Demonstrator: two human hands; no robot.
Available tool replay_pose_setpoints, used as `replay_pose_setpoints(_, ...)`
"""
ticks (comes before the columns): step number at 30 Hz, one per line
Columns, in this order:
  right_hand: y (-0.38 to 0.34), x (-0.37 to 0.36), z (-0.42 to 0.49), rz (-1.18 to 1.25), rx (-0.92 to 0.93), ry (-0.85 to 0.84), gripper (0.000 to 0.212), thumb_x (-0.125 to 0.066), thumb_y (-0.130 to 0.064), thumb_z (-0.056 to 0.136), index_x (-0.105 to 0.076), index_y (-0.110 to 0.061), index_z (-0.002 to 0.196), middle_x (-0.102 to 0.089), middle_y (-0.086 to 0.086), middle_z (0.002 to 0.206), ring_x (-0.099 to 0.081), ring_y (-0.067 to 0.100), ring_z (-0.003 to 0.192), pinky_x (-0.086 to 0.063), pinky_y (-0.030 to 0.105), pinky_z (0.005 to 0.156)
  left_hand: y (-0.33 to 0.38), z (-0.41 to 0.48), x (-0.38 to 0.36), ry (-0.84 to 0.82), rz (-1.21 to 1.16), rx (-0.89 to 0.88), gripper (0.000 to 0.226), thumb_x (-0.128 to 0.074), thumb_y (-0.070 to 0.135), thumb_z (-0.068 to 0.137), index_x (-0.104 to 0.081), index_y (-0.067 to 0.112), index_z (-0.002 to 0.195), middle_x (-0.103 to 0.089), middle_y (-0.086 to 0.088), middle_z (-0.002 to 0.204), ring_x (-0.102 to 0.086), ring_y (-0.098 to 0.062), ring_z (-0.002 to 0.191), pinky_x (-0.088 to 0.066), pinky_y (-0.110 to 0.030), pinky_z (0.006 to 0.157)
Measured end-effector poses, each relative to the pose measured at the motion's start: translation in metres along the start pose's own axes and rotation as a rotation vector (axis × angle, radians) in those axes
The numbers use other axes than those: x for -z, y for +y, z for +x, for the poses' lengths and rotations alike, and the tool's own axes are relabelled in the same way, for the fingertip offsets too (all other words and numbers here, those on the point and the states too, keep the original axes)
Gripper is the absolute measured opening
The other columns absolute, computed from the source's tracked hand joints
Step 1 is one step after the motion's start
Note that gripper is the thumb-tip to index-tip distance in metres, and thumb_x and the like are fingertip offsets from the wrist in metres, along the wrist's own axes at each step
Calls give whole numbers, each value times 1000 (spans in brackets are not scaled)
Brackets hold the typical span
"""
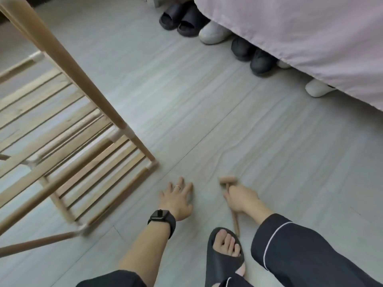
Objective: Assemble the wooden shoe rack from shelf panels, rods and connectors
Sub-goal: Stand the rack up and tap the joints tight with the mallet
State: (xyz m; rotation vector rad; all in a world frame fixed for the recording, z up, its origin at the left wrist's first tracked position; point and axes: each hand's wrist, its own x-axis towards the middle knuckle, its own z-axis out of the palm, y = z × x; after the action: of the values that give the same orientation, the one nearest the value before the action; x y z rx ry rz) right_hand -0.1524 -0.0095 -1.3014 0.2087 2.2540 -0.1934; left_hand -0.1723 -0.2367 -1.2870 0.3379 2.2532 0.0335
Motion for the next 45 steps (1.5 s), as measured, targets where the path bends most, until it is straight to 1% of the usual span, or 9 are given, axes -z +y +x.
replay_pose_setpoints(8,-29,100,-36,387,168,331,34,-28,-39,110,-44,-9,111,-67,20,102,-66,39,90,-56,51,82,0,-36,74,137,-119,6,58,-41,39,101,-28,26,156,-37,-5,156,-47,-28,134,-47,-42,99)
replay_pose_setpoints(17,-109,303,-221,638,601,1103,26,-31,-42,108,-43,-22,99,-60,-1,72,-59,22,67,-40,37,61,9,-226,245,908,-130,-153,40,-47,41,99,-48,37,139,-52,6,140,-56,-19,120,-54,-42,90)
replay_pose_setpoints(24,-189,310,-347,442,992,1231,19,-47,-48,104,-57,-32,102,-65,-11,76,-61,6,64,-45,27,57,-37,-399,291,1620,-566,-308,34,-58,38,99,-54,26,130,-67,7,112,-66,-4,85,-55,-26,68)
replay_pose_setpoints(27,-230,288,-373,229,1140,1304,27,-52,-48,102,-64,-27,115,-65,-8,86,-61,11,72,-49,29,59,-76,-443,281,1517,-752,-281,44,-53,51,100,-55,27,136,-66,11,114,-65,-2,92,-51,-20,72)
replay_pose_setpoints(29,-255,272,-383,195,1209,1285,25,-54,-46,102,-65,-28,116,-62,-11,88,-59,11,77,-48,30,62,-99,-457,263,1453,-841,-292,29,-54,50,99,-66,30,117,-71,12,101,-66,-4,93,-53,-24,81)
replay_pose_setpoints(32,-278,253,-382,208,1264,1017,16,-52,-42,104,-64,-31,105,-62,-17,77,-60,4,68,-47,28,62,-134,-468,233,1513,-947,-260,32,-56,47,98,-68,23,114,-70,13,95,-65,0,99,-48,-12,82)
replay_pose_setpoints(36,-287,241,-377,231,1270,674,23,-47,-36,106,-65,-28,94,-60,-22,60,-49,1,46,-37,15,43,-175,-474,194,1550,-1077,-207,39,-61,49,91,-67,26,123,-72,7,112,-67,-11,105,-55,-33,93)
replay_pose_setpoints(41,-299,237,-387,124,1237,803,23,-45,-35,107,-64,-26,96,-60,-4,64,-55,3,53,-39,18,47,-194,-450,149,1518,-1143,-91,67,-66,56,84,-48,24,140,-56,3,129,-57,-4,110,-49,-10,71)
replay_pose_setpoints(45,-307,228,-384,61,1262,924,21,-47,-34,106,-64,-26,99,-61,-11,72,-57,6,63,-42,23,57,-209,-421,120,1407,-892,56,62,-67,40,94,-37,33,148,-61,20,107,-63,-3,102,-48,-18,76)
